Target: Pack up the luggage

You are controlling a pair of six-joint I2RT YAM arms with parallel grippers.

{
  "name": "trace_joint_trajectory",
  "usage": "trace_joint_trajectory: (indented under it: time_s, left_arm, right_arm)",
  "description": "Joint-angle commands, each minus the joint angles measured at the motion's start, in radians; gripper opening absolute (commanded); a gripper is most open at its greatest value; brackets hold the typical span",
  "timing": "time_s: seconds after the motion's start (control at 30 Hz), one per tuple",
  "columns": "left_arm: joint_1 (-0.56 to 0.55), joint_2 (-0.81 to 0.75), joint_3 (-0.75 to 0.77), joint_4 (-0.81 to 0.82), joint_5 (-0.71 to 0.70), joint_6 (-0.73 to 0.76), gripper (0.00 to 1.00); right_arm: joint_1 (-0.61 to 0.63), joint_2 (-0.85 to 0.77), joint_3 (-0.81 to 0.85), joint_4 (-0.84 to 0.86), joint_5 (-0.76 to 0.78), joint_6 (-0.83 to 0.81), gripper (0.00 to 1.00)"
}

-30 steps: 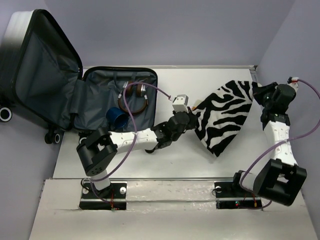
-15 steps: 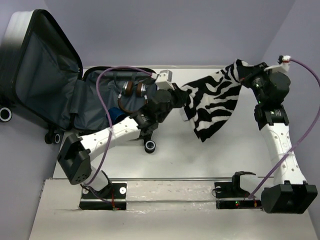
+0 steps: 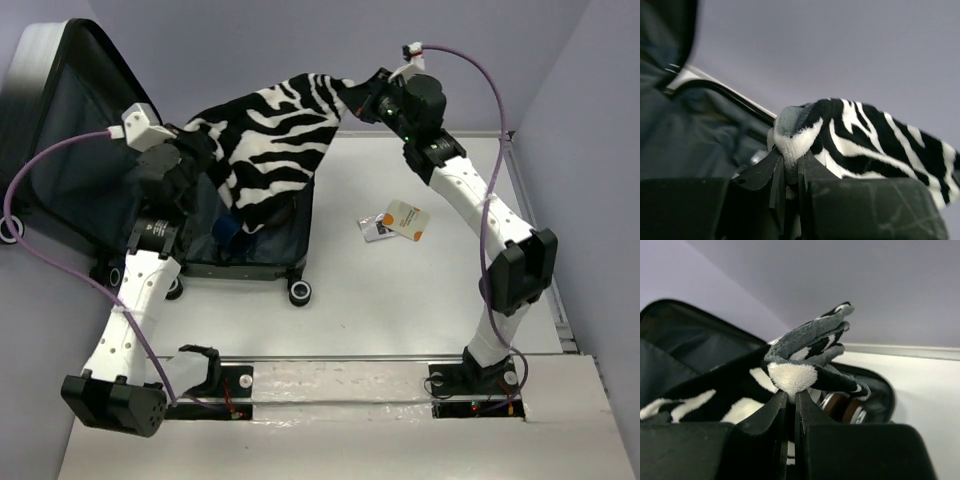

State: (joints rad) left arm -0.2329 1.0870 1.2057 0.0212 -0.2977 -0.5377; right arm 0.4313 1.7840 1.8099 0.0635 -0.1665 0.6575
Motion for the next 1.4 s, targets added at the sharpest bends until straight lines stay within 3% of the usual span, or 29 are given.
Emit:
trace_joint_trajectory:
  time_s: [0.0,0.1,0.23,0.27,0.3,0.33,0.37,0.4,0.5,0.53,0.63,0.67,0.73,0.83,0.87,0.9,0.93,0.97,1.0,1.03,1.13,1.37]
  left_arm:
    - [0.222,-0.035,-0.055,-0.013,0.078,0.032,0.06]
    - [0.369,-0.015,-0.175,0.042,0.173,0.021,0.06]
    - [0.405,0.094,-0.21,0.011,0.161,0.018,0.06]
    - [0.405,0.108,-0.204,-0.003,0.145,0.015,0.07]
    - [0.406,0.116,-0.201,-0.015,0.129,0.019,0.13]
    - [0.406,0.123,-0.192,-0.018,0.12,0.027,0.35]
    - [0.406,0.14,-0.183,-0.048,0.089,0.033,0.46]
    - [0.409,0.145,-0.172,-0.062,0.074,0.035,0.69]
    - [0.429,0.136,-0.147,-0.078,0.069,0.044,0.99]
    - [0.432,0.122,-0.137,-0.078,0.086,0.045,0.99]
    - [0.432,0.102,-0.1,-0.084,0.2,0.07,0.99]
    - [0.426,0.094,-0.092,-0.096,0.216,0.077,0.99]
    - [0.376,0.054,-0.086,-0.105,0.212,0.113,0.99]
    - [0.282,-0.01,-0.116,-0.104,0.212,0.134,0.99]
    - [0.258,-0.024,-0.126,-0.107,0.212,0.151,0.99]
    - [0.209,-0.038,-0.136,-0.109,0.212,0.156,0.99]
    - [0.186,-0.068,-0.159,-0.116,0.212,0.16,0.99]
    - [0.167,-0.085,-0.172,-0.119,0.213,0.172,0.99]
    - [0.141,-0.119,-0.202,-0.121,0.221,0.176,0.99]
    - [0.132,-0.136,-0.218,-0.122,0.227,0.176,0.99]
    - [0.116,-0.202,-0.28,-0.119,0.262,0.176,0.99]
    - [0.11,-0.338,-0.377,-0.13,0.351,0.225,0.99]
  right_arm:
    - [0.046,0.109,0.115,0.064,-0.057,0.005,0.07]
    - [0.073,0.219,0.135,0.062,-0.06,0.016,0.07]
    - [0.129,0.356,0.184,-0.034,-0.01,-0.079,0.13]
    - [0.138,0.374,0.181,-0.051,-0.007,-0.091,0.21]
    - [0.152,0.383,0.151,-0.057,-0.002,-0.104,0.26]
    - [0.152,0.384,0.131,-0.057,0.002,-0.126,0.3]
    - [0.152,0.382,0.111,-0.057,0.007,-0.134,0.41]
    - [0.152,0.376,0.091,-0.06,0.01,-0.139,0.47]
    - [0.152,0.344,0.019,-0.06,0.013,-0.168,0.61]
    - [0.152,0.332,-0.01,-0.06,0.016,-0.173,0.68]
    - [0.161,0.276,-0.03,-0.091,0.013,-0.217,0.75]
    - [0.161,0.264,-0.021,-0.115,0.015,-0.232,0.88]
    - [0.161,0.223,-0.006,-0.164,0.048,-0.286,0.91]
    - [0.161,0.171,-0.007,-0.189,0.128,-0.36,0.9]
    - [0.161,0.14,-0.012,-0.211,0.154,-0.38,0.85]
    - [0.161,0.129,-0.02,-0.226,0.22,-0.398,0.76]
    - [0.161,0.112,-0.023,-0.252,0.243,-0.433,0.57]
    - [0.15,0.112,-0.03,-0.263,0.243,-0.447,0.49]
    - [0.15,0.115,-0.027,-0.286,0.227,-0.469,0.21]
    - [0.15,0.123,-0.015,-0.286,0.208,-0.481,0.16]
    - [0.15,0.207,0.084,-0.349,0.092,-0.481,0.15]
    - [0.188,0.506,0.403,-0.484,0.102,-0.48,0.1]
